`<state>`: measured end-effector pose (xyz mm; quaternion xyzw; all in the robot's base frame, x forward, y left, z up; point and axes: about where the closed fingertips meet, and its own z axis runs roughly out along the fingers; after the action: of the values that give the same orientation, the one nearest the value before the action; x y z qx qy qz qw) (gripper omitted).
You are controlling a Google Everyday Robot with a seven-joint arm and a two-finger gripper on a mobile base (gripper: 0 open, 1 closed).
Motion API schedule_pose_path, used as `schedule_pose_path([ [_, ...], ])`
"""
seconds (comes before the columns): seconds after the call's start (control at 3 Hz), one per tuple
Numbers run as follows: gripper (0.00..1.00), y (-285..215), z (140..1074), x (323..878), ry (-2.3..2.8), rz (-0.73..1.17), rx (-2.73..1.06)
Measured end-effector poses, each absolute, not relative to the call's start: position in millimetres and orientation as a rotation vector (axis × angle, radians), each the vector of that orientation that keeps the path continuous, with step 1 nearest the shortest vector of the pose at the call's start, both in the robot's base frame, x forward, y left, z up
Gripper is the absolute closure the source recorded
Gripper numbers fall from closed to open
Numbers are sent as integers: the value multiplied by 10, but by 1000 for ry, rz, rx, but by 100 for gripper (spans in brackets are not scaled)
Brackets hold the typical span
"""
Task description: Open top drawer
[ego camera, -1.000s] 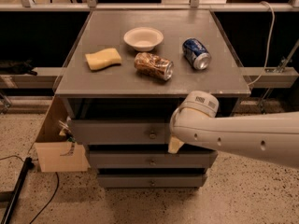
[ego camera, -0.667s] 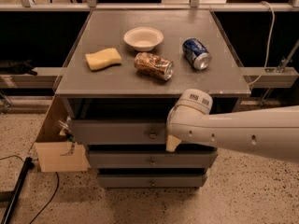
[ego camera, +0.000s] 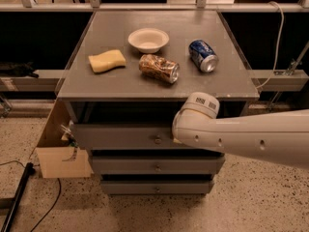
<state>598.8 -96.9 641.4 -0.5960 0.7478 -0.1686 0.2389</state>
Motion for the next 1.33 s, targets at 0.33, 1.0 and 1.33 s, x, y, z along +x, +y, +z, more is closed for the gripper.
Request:
schedule_pose_path([
  [0.33,72,-1060,6450,5814,2055,-454,-1604],
  [1.0,100,-1042,6472,5732,2065,-424,-1571],
  [1.33,100,-1042,6472,5732,2065,-424,-1571],
])
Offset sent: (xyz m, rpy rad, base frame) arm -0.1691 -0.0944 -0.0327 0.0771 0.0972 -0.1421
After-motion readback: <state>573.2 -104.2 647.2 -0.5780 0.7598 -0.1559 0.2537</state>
